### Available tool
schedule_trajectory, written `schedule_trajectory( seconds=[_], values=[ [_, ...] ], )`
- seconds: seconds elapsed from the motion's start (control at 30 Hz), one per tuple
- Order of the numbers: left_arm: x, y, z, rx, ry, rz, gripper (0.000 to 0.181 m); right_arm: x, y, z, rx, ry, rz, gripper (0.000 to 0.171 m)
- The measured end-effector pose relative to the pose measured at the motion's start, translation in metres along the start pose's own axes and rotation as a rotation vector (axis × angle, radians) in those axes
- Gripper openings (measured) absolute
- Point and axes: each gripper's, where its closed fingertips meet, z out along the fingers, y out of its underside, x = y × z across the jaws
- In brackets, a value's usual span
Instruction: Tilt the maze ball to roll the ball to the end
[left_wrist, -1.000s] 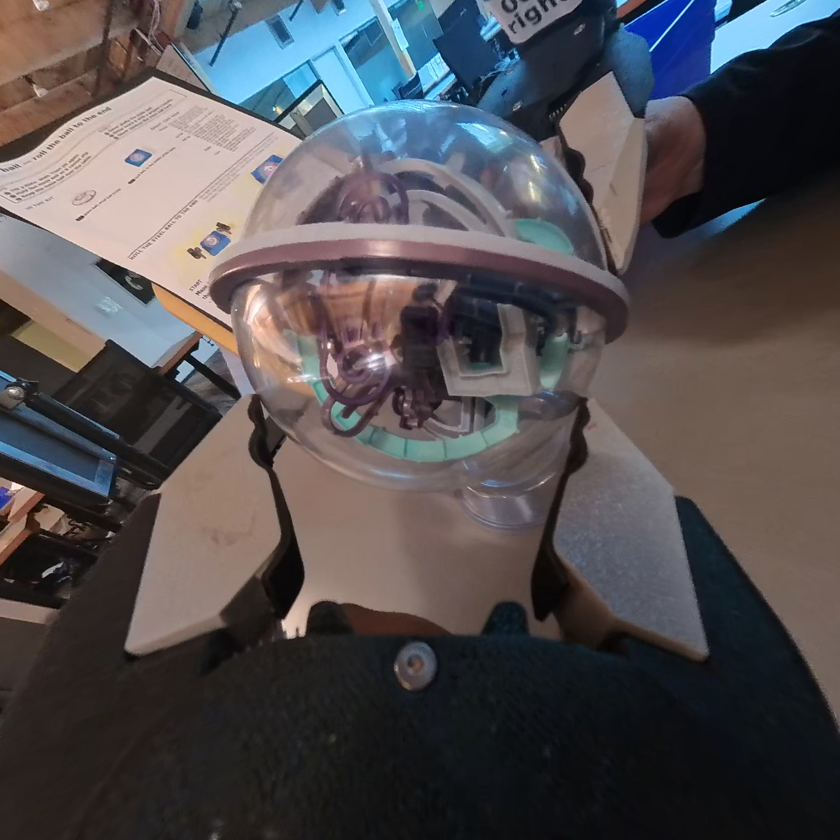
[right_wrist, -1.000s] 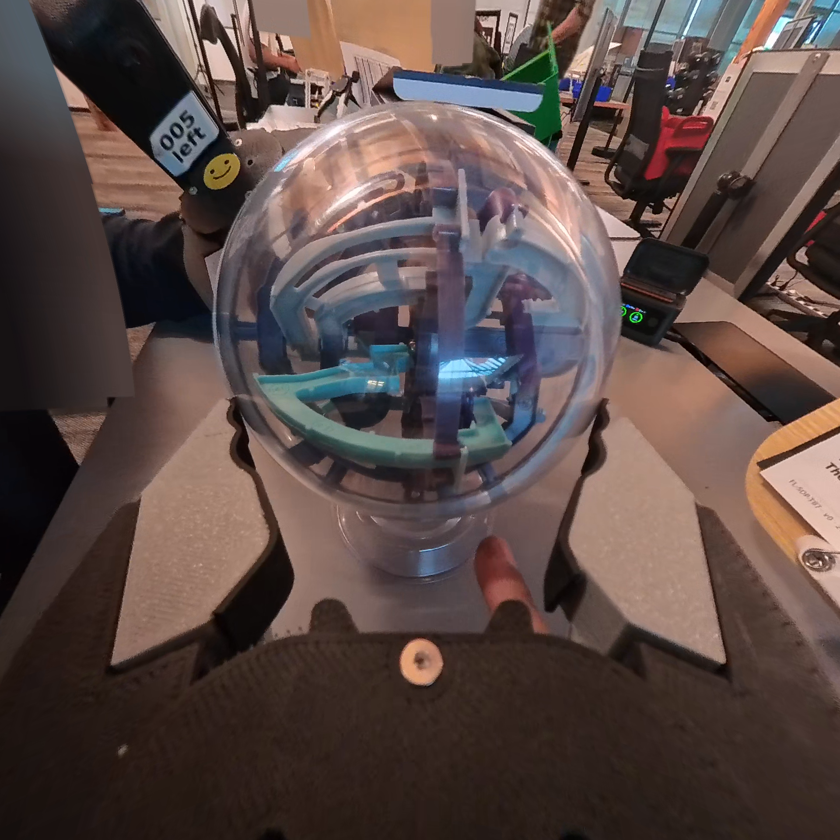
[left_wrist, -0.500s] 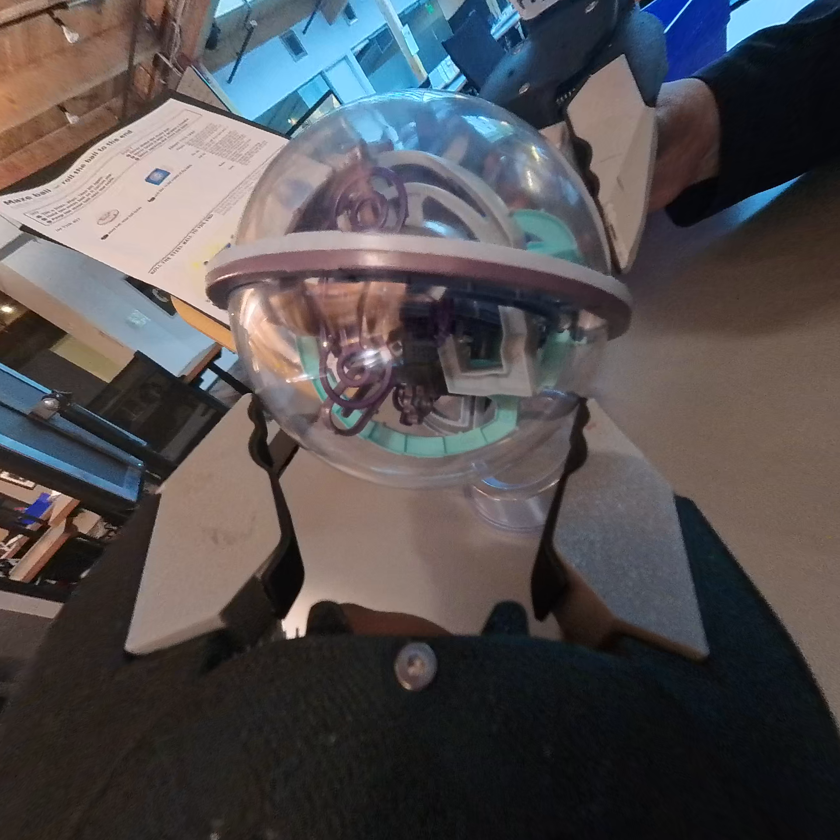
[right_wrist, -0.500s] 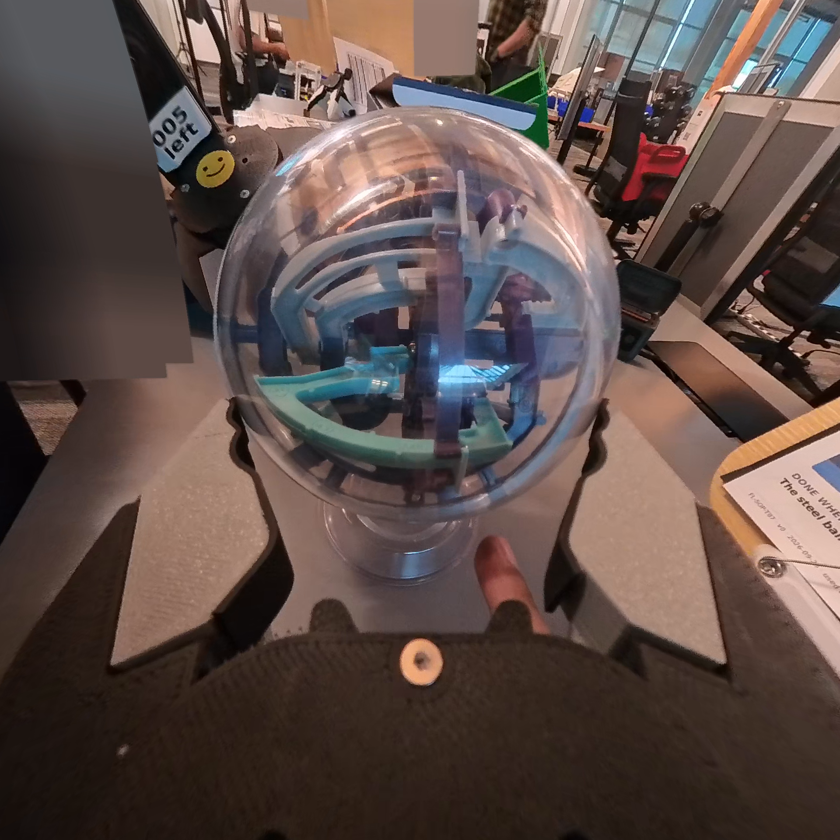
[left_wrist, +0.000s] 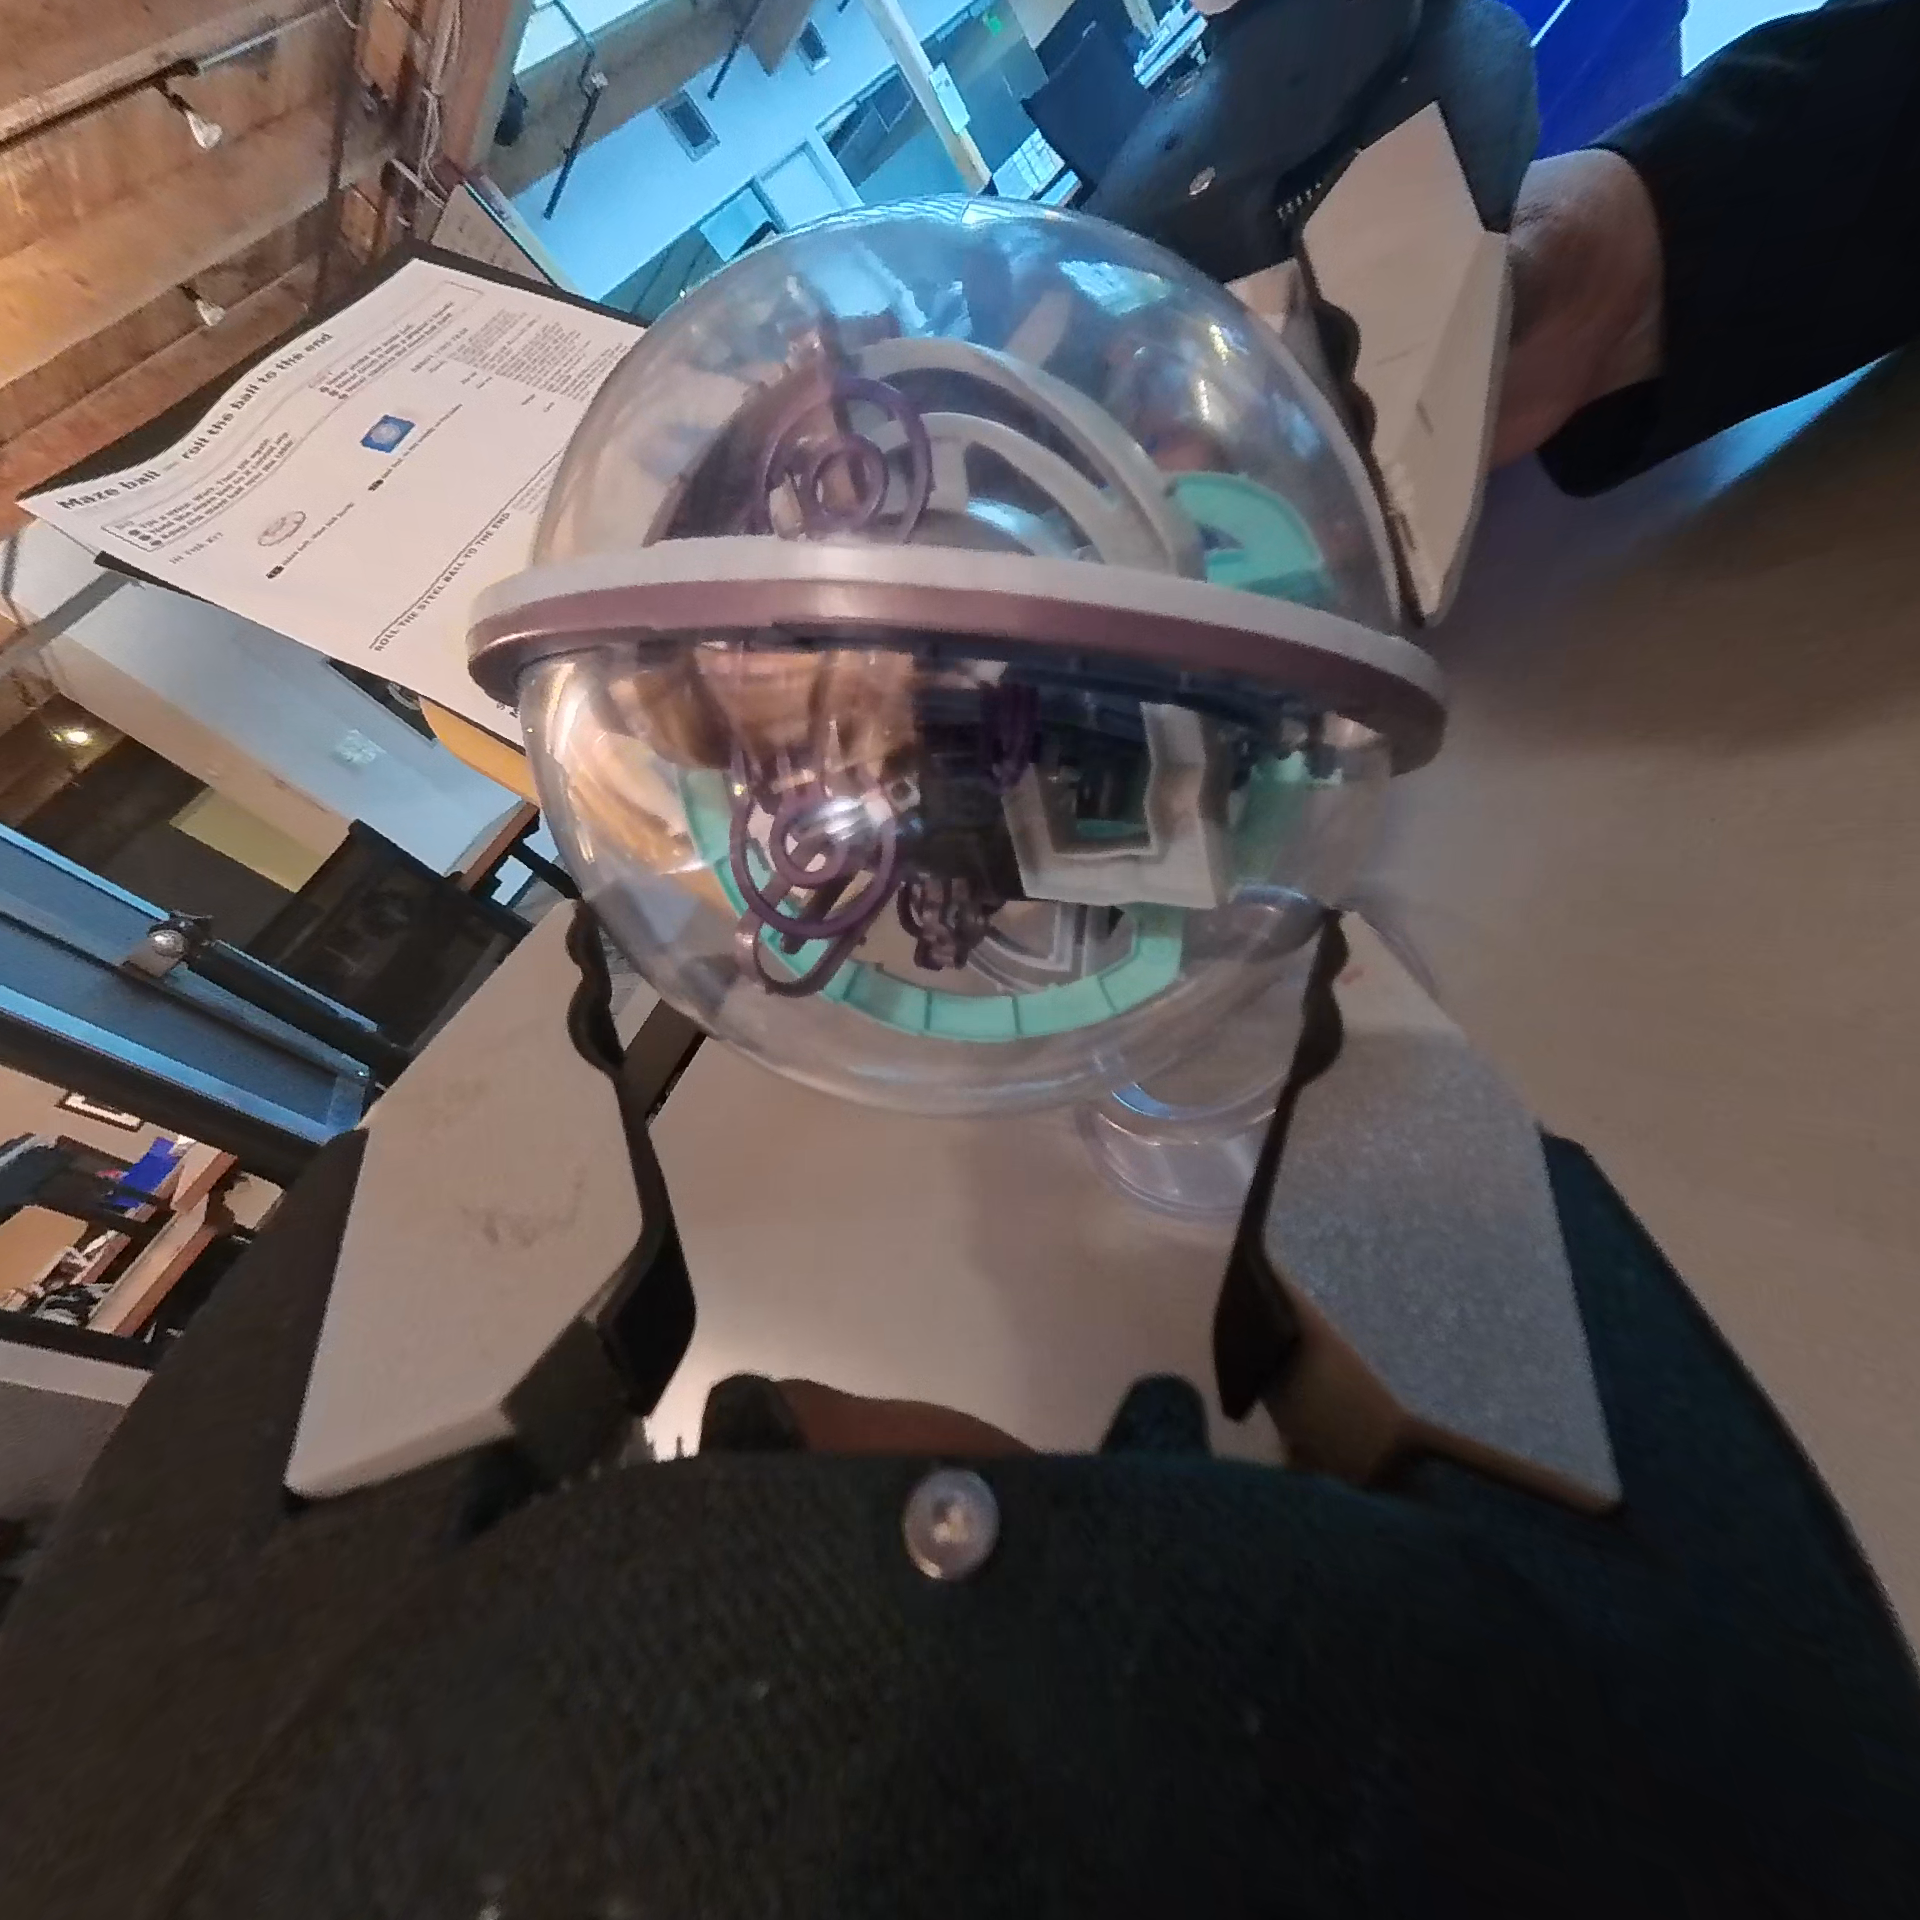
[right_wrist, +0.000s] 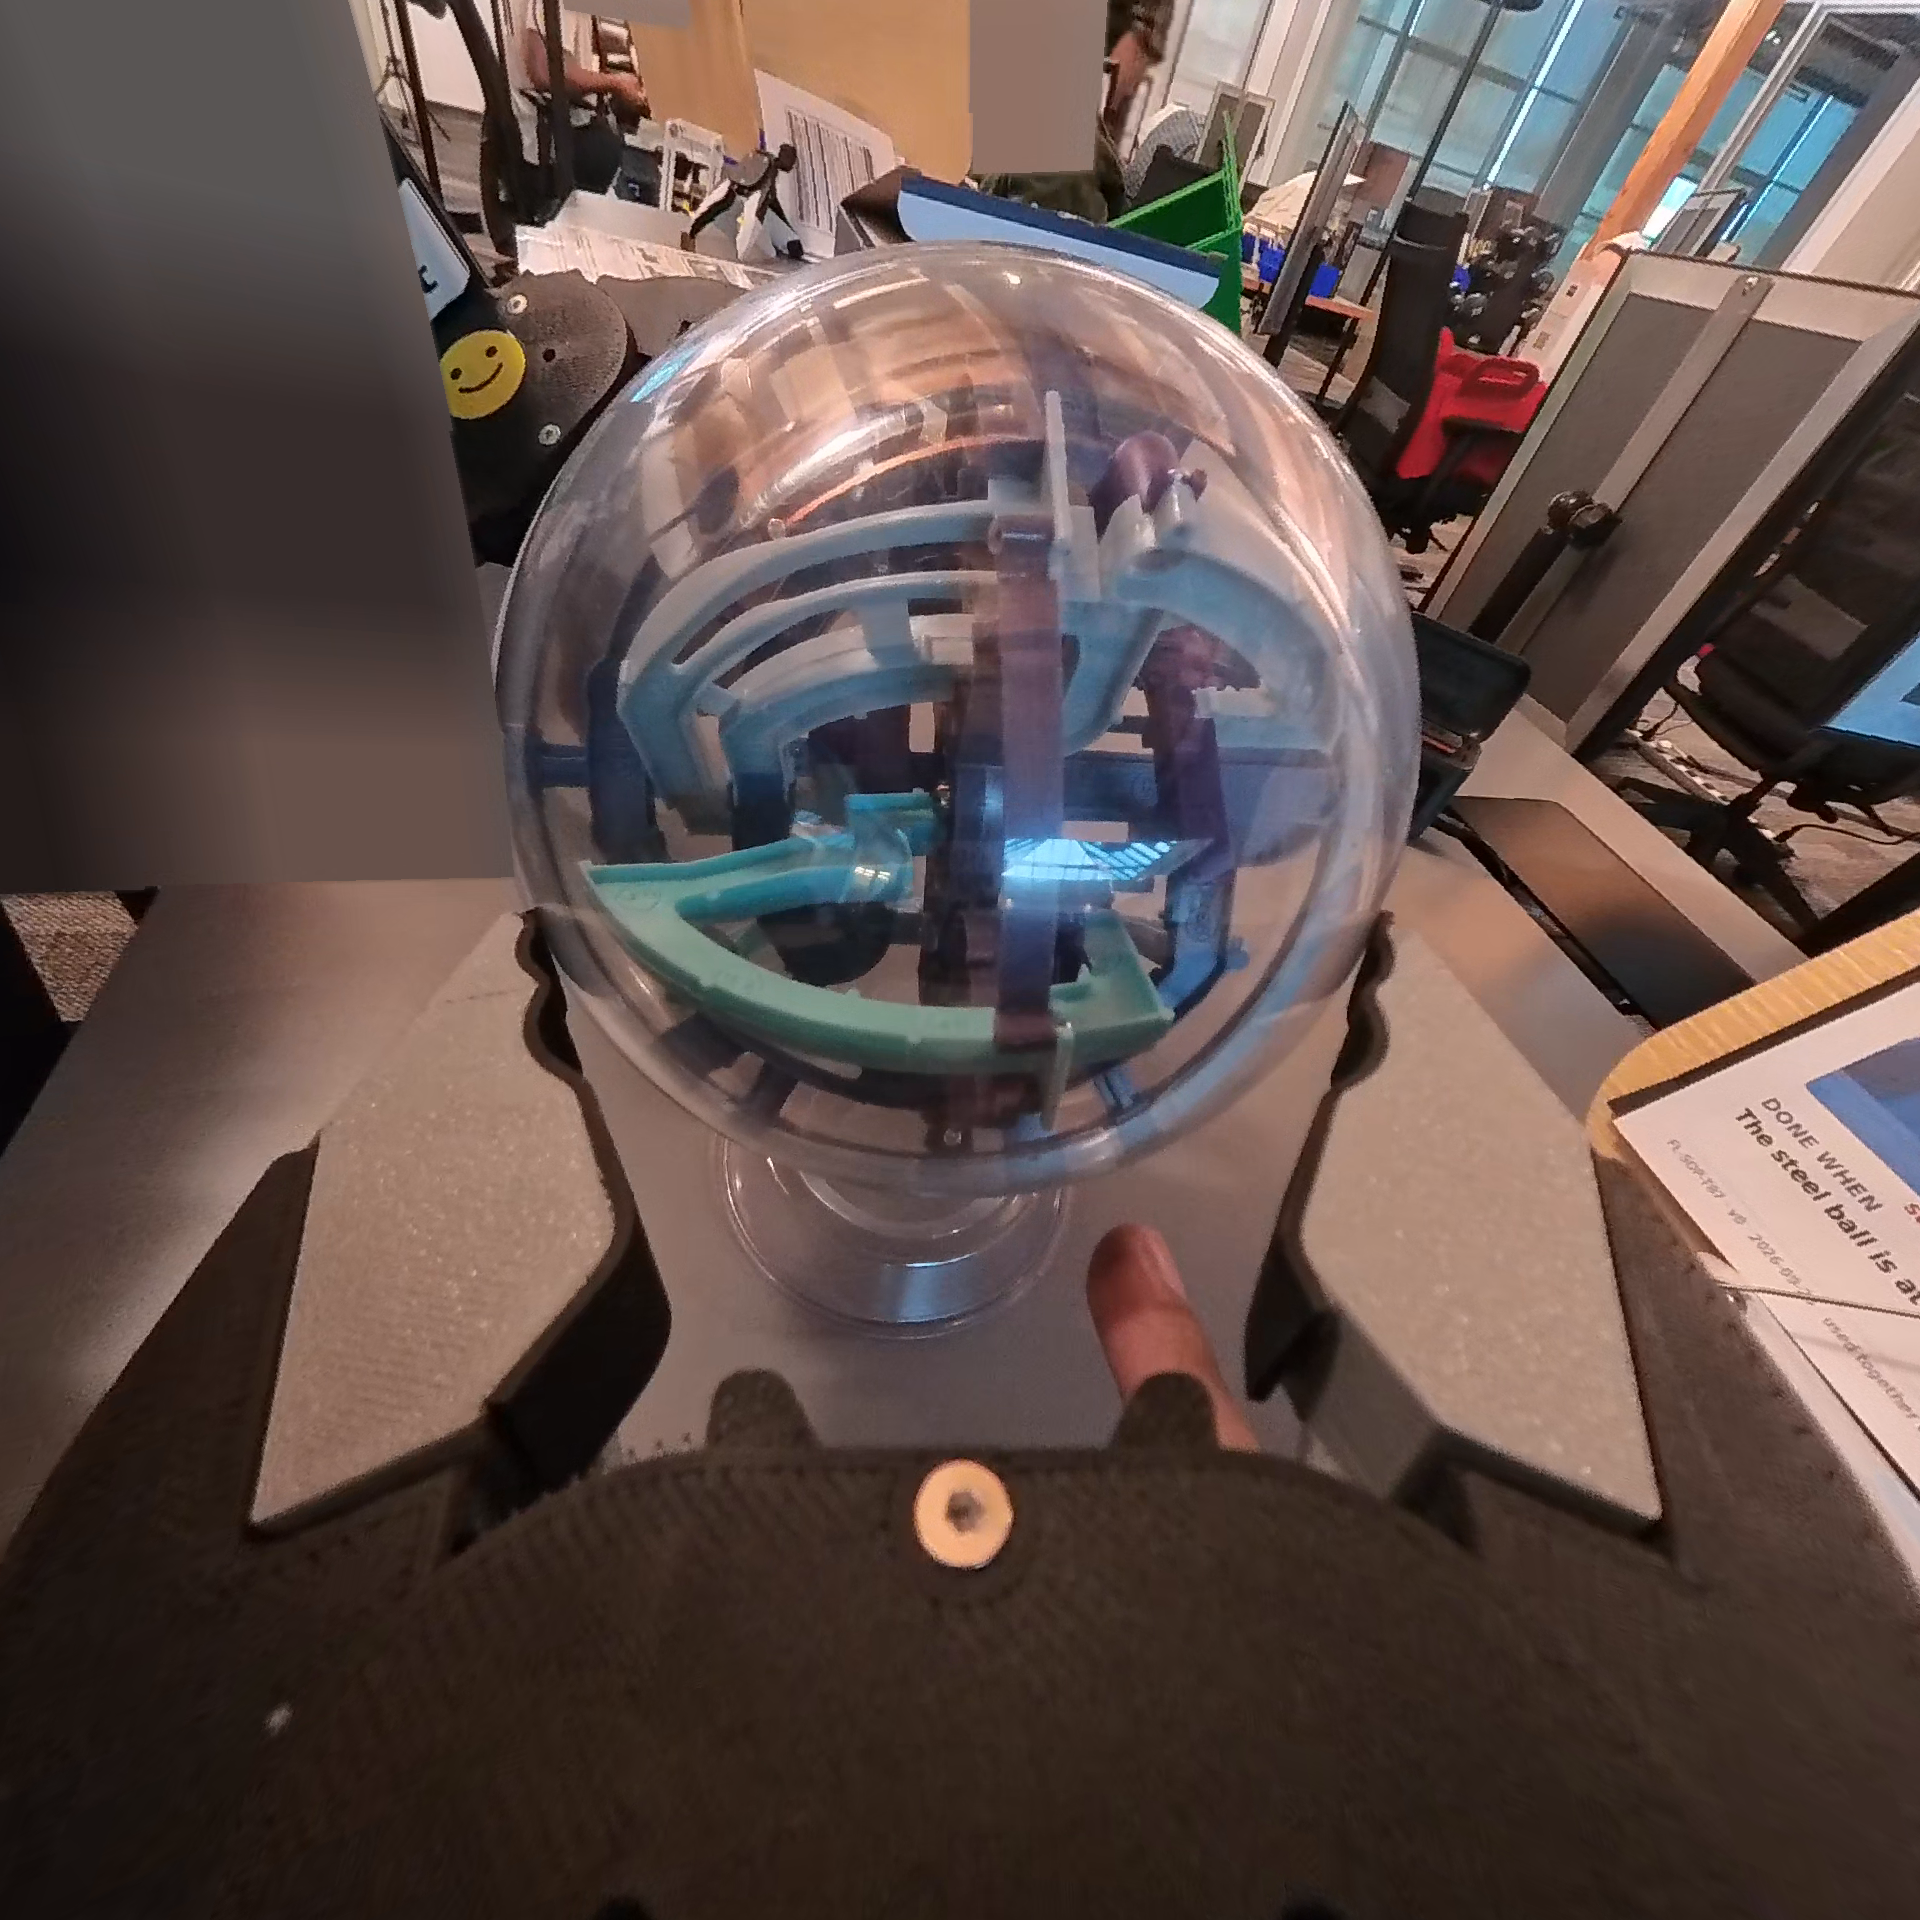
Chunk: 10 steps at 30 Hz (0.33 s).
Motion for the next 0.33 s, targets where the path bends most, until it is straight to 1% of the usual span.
schedule_trajectory(
  seconds=[0.33],
  values=[
    [-0.0001, 0.0002, 0.0002, -0.002, -0.014, 0.023, 0.130, 0.0001, -0.0002, -0.0004, -0.003, 0.011, -0.026, 0.144]
  ],
)
